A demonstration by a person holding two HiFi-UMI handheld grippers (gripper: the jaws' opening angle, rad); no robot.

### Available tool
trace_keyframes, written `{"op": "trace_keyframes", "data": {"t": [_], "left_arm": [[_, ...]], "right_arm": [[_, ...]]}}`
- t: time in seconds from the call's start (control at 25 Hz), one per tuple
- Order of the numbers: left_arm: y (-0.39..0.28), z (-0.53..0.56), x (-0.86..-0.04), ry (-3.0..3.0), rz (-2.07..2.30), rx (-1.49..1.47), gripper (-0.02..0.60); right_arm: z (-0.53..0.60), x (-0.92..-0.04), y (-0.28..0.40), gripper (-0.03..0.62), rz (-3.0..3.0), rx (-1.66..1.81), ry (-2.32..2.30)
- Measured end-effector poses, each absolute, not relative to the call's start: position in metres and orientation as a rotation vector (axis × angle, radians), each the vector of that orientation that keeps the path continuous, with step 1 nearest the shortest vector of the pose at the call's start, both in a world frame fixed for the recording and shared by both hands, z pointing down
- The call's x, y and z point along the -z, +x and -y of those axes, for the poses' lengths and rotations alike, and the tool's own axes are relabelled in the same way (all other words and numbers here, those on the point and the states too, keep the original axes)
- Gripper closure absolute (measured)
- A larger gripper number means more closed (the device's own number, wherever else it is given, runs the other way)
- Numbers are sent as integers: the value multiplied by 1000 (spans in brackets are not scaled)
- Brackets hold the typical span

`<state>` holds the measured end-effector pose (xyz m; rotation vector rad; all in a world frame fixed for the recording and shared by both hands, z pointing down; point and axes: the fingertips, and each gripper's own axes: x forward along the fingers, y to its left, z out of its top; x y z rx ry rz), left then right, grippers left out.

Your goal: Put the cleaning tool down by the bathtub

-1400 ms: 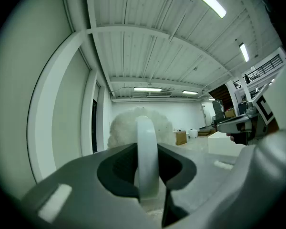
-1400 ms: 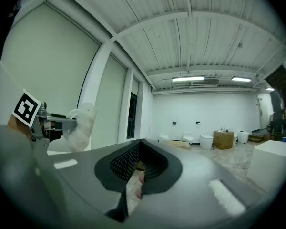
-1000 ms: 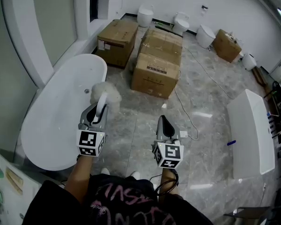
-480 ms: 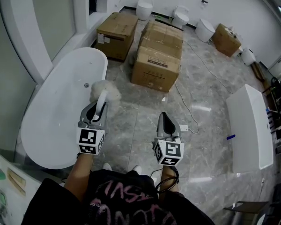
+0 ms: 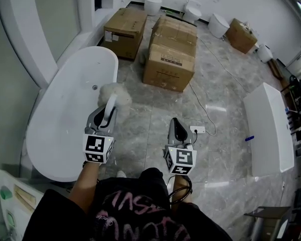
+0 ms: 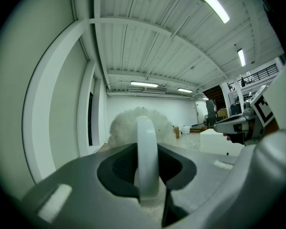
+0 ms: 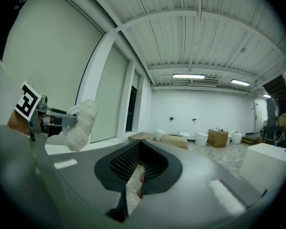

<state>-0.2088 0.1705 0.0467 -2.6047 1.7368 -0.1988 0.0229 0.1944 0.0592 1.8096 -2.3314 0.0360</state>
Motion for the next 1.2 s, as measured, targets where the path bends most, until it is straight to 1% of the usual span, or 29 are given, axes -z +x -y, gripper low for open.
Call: {"op": "trace_keyframes", "data": {"t": [0.6, 1.2], "left_arm": [[-208, -153, -55, -2636, -1696, 178, 494], [-174, -81, -82, -2639, -1725, 284, 494]], "right_arm": [[-181, -65, 21, 571, 2289, -7, 1800], [-99, -92, 54, 572, 2314, -95, 1766]]}}
